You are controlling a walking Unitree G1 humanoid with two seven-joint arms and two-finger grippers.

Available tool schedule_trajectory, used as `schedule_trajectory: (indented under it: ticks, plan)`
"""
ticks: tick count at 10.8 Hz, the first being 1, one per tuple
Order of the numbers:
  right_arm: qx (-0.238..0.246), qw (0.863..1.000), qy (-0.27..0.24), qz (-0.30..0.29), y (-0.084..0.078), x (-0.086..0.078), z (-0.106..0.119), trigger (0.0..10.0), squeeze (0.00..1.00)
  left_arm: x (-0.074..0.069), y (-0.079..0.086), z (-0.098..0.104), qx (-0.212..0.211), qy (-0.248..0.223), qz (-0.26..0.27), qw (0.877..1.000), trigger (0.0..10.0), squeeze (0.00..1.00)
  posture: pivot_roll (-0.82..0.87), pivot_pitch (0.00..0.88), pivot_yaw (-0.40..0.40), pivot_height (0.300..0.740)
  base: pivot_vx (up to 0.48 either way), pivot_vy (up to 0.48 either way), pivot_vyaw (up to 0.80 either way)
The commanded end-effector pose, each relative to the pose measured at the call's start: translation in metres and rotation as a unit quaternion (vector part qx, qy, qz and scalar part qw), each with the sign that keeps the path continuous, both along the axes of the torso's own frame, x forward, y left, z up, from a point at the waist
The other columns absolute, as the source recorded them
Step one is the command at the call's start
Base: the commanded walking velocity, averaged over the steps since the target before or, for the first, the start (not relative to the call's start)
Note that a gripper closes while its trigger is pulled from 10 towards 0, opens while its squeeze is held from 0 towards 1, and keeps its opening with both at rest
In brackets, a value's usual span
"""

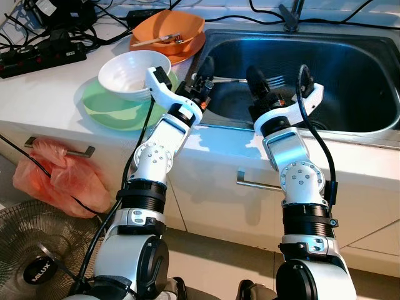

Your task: Kitchen organization

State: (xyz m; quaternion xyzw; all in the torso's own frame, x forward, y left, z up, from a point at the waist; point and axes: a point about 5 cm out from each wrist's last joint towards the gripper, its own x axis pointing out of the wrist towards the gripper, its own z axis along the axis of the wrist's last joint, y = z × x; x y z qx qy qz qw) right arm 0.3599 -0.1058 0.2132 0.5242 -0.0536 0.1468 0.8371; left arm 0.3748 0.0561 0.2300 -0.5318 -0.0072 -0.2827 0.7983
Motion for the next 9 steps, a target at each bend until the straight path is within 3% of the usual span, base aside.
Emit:
schedule_trajectory:
  ticks: [1,5,9]
  plan:
    - [0.045,0.998,-0.029,0.046,0.042,-0.002,0.024,0.0,0.00,-0.020,-0.060,0.014,-0.064,0.002,-0.078,0.995,0.0,0.00,-0.01,0.124,0.128,0.740,0.000,0.000,0.00]
    - [0.001,0.999,-0.046,0.010,0.029,0.000,0.025,0.0,0.00,-0.023,-0.053,0.010,-0.061,0.014,-0.078,0.995,0.0,0.00,0.00,0.126,0.126,0.740,0.000,0.000,0.00]
    - [-0.007,0.999,-0.050,-0.011,0.023,0.003,0.026,0.0,0.00,-0.025,-0.053,0.005,-0.060,0.028,-0.086,0.994,0.0,0.00,0.00,0.127,0.127,0.740,0.000,0.000,0.00]
